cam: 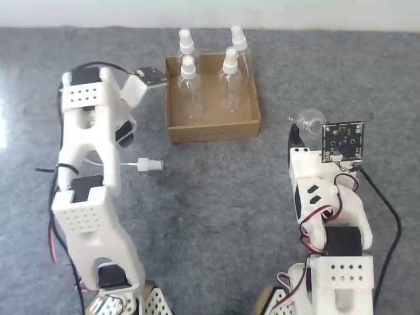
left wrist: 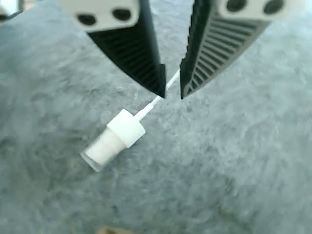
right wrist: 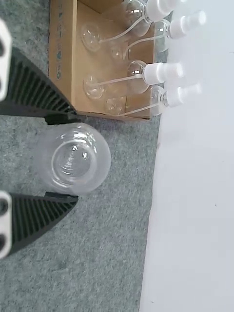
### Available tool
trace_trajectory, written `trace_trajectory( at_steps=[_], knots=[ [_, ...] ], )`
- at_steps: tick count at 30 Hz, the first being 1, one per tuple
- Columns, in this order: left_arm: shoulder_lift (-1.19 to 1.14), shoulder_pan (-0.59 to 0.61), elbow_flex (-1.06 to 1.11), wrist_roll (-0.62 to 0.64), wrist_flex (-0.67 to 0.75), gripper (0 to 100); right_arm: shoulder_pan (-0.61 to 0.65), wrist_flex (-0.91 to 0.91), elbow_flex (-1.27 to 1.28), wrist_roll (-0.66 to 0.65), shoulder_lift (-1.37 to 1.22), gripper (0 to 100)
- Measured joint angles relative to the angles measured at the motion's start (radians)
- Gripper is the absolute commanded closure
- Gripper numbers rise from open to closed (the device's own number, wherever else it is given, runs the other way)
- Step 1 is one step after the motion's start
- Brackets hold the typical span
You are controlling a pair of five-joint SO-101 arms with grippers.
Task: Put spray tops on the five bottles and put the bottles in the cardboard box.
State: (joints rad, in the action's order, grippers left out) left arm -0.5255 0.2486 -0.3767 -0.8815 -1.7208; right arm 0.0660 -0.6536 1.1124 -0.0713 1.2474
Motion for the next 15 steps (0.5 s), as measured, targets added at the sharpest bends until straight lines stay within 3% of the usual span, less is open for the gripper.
trace_trajectory(
  at_steps=[5, 9, 15],
  knots=[
    [0.000, -0.008, 0.000, -0.098, 0.000, 77, 0.000, 0.000, 0.000, 0.000, 0.000, 92.5],
    [0.000, -0.012, 0.000, -0.123, 0.000, 79, 0.000, 0.000, 0.000, 0.000, 0.000, 92.5],
    [0.000, -0.048, 0.014, -0.258, 0.000, 83, 0.000, 0.000, 0.000, 0.000, 0.000, 92.5]
  ],
)
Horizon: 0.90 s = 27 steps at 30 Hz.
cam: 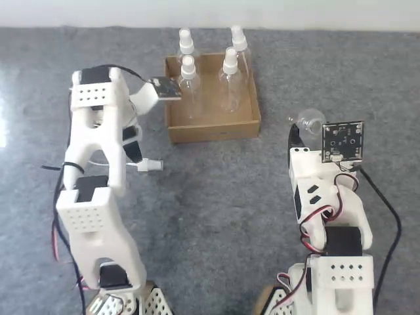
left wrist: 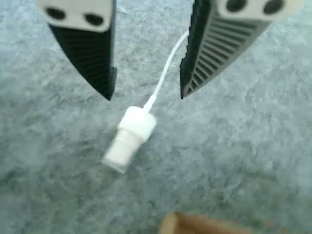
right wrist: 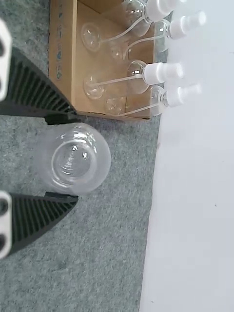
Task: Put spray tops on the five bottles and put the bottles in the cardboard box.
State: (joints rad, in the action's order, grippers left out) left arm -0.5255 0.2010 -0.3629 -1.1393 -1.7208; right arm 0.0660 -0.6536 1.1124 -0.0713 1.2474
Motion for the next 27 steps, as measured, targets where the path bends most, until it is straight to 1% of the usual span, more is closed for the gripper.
trace_trajectory(
  at_steps=[4, 9, 14, 17, 27],
  knots=[
    [0.000, -0.025, 0.041, -0.051, 0.000, 83, 0.000, 0.000, 0.000, 0.000, 0.000, 92.5],
    [0.000, -0.035, 0.091, -0.063, 0.000, 83, 0.000, 0.000, 0.000, 0.000, 0.000, 92.5],
    [0.000, -0.034, 0.141, -0.066, 0.040, 83, 0.000, 0.000, 0.000, 0.000, 0.000, 92.5],
    [0.000, -0.034, 0.180, -0.066, 0.080, 83, 0.000, 0.000, 0.000, 0.000, 0.000, 92.5],
    [0.000, -0.038, 0.327, -0.066, 0.299, 83, 0.000, 0.000, 0.000, 0.000, 0.000, 92.5]
  ],
)
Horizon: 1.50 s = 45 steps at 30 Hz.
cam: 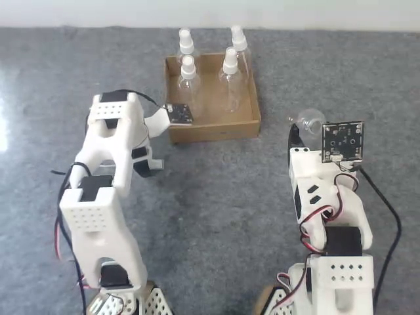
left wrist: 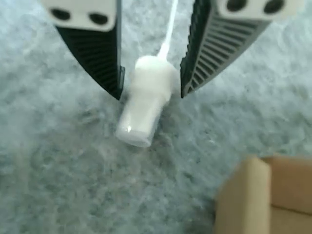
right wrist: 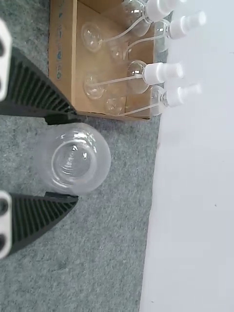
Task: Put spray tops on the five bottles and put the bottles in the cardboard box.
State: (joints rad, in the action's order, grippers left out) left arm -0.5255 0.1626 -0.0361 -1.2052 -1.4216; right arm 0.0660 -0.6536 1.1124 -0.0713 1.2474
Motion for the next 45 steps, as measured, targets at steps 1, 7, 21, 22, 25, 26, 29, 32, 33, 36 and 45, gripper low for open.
trace_trajectory(
  at_steps=[1, 7, 21, 22, 25, 26, 29, 32, 33, 36, 45],
  knots=[
    [0.000, 0.000, 0.011, 0.000, 0.017, 83, 0.000, 0.000, 0.000, 0.000, 0.000, 92.5],
    [0.009, -0.002, 0.057, 0.002, 0.071, 93, 0.000, 0.000, 0.000, 0.000, 0.000, 92.5],
    [0.014, -0.017, 0.068, 0.054, 0.054, 98, 0.000, 0.000, 0.000, 0.000, 0.000, 92.5],
    [0.014, -0.017, 0.066, 0.060, 0.046, 98, 0.000, 0.000, 0.000, 0.000, 0.000, 92.5],
    [0.014, -0.017, 0.066, 0.061, -0.015, 98, 0.000, 0.000, 0.000, 0.000, 0.000, 92.5],
    [0.014, -0.017, 0.066, 0.061, -0.035, 98, 0.000, 0.000, 0.000, 0.000, 0.000, 92.5],
    [0.014, -0.017, 0.066, 0.061, -0.098, 94, 0.000, 0.000, 0.000, 0.000, 0.000, 92.5],
    [0.014, -0.017, 0.066, 0.061, -0.144, 88, 0.000, 0.000, 0.000, 0.000, 0.000, 92.5],
    [0.014, -0.017, 0.066, 0.061, -0.152, 87, 0.000, 0.000, 0.000, 0.000, 0.000, 92.5],
    [0.014, -0.017, 0.066, 0.061, -0.166, 86, 0.000, 0.000, 0.000, 0.000, 0.000, 92.5],
    [0.014, -0.017, 0.025, 0.061, -0.180, 80, 0.000, 0.000, 0.000, 0.000, 0.000, 92.5]
  ],
)
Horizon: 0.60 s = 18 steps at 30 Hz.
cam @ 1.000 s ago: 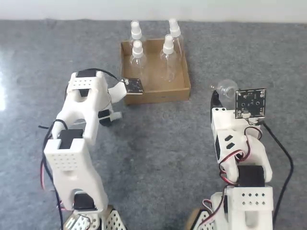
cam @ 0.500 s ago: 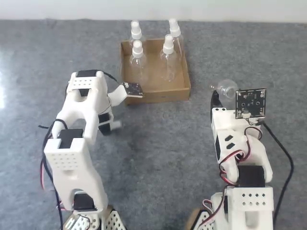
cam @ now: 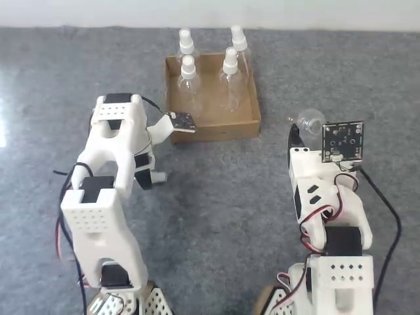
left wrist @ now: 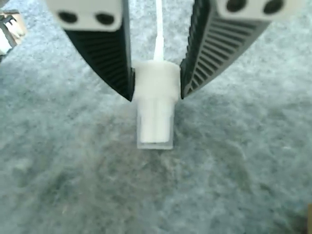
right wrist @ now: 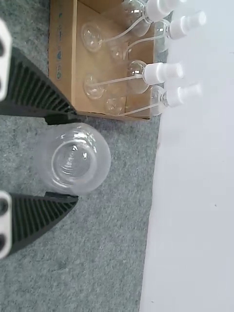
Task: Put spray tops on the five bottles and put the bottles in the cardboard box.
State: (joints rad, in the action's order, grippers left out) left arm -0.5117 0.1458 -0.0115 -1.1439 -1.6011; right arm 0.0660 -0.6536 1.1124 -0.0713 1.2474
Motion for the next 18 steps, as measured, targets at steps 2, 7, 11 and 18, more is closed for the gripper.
trace_trajectory(
  at_steps=[2, 7, 11, 18],
  knots=[
    [0.000, 0.000, -0.002, 0.000, 0.000, 77, 0.000, 0.000, 0.000, 0.000, 0.000, 92.5],
    [0.000, -0.014, -0.002, 0.000, 0.000, 79, 0.000, 0.000, 0.000, 0.000, 0.000, 92.5],
    [0.000, -0.034, -0.002, 0.000, 0.000, 85, 0.000, 0.000, 0.000, 0.000, 0.000, 92.5],
    [0.000, -0.049, -0.002, -0.009, 0.025, 91, 0.000, 0.000, 0.000, -0.003, 0.000, 92.5]
  ],
)
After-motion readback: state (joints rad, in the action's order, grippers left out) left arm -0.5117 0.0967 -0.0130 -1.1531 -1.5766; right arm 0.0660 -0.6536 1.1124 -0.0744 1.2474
